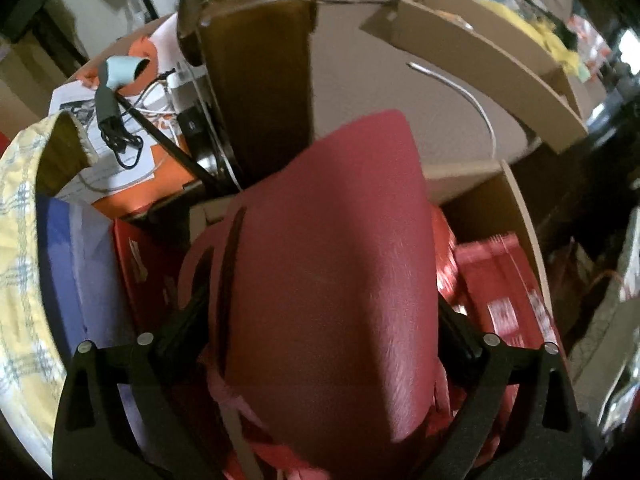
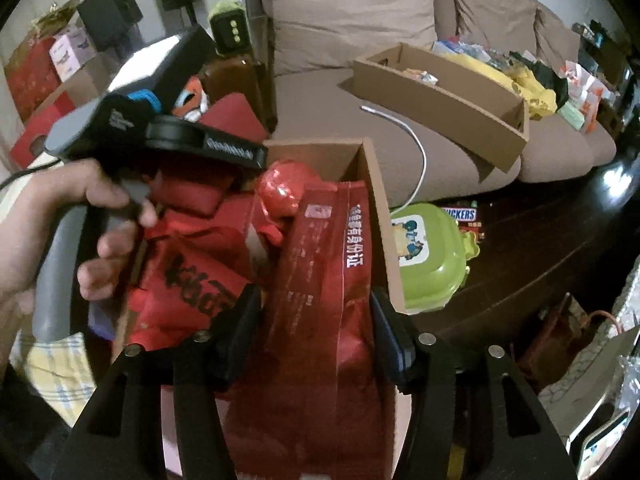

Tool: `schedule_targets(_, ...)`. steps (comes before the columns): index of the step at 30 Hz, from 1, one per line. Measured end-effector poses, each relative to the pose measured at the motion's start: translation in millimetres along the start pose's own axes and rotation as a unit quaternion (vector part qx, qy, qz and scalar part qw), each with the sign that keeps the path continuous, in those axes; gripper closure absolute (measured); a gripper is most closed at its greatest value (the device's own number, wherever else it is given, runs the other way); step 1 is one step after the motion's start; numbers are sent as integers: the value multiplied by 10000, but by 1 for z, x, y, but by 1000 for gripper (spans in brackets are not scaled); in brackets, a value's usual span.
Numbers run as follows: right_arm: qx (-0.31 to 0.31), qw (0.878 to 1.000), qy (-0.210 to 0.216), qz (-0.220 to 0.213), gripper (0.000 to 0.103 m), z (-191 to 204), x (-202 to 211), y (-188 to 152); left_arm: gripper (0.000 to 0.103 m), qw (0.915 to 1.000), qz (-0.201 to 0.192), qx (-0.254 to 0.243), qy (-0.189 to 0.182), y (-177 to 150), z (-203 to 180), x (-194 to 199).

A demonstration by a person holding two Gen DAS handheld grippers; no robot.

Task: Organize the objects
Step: 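Lower both items into the cardboard box and open both grippers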

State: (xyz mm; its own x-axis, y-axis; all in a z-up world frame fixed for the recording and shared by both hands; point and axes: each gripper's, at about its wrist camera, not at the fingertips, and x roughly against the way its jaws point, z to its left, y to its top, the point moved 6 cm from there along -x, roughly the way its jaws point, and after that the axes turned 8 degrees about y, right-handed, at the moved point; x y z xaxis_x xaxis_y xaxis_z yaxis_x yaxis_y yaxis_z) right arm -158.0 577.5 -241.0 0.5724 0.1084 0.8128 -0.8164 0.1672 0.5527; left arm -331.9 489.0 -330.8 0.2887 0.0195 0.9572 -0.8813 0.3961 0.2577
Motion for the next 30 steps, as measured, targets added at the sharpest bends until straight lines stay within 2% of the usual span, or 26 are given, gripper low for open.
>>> schedule_targets(5, -258, 9995, 83, -170, 44, -4, 22, 1, 3, 9992, 73, -383, -104, -27, -13, 18)
schedule_targets(8, -309, 9990, -199, -242, 42, -7, 44, -1, 2, 9990, -206, -392, 36, -41, -14, 35)
schedule_targets(11, 75, 9971, -658, -374, 40, -1, 72, -4, 2, 9991, -371, -210, -54, -57, -10, 54)
schedule_targets(12, 268, 9960, -597, -613, 34, 4, 81, -4, 2, 9990, -389, -181, -80, -61, -8, 58)
schedule_targets(13, 336, 9956, -358, -792, 25, 7, 85, -2, 2, 9989, -429, -158, -75, -67, -7, 65)
schedule_targets(14, 74, 9967, -100, -797, 25, 3, 84, -1, 2, 9988, -470, -144, -68, -71, -6, 70)
schedule_targets(16, -542, 9972, 7, -509, 27, -9, 76, -5, 2, 9984, -540, -132, -50, -81, -6, 80)
schedule_targets(18, -806, 9958, 211, -392, 30, -14, 69, -9, 2, 9984, -545, -178, -21, -89, -8, 86)
schedule_targets(22, -897, 9955, -103, -297, 30, -24, 68, -12, 1, 9978, -640, -157, -60, -94, -12, 89)
schedule_targets(25, -1128, 9925, 142, -441, 30, -31, 78, -8, 1, 9951, -980, -99, -73, -89, -14, 98)
schedule_targets(30, -1292, 9901, 120, -532, 30, -39, 95, -8, 1, 9918, -1260, -81, -182, -86, -18, 123)
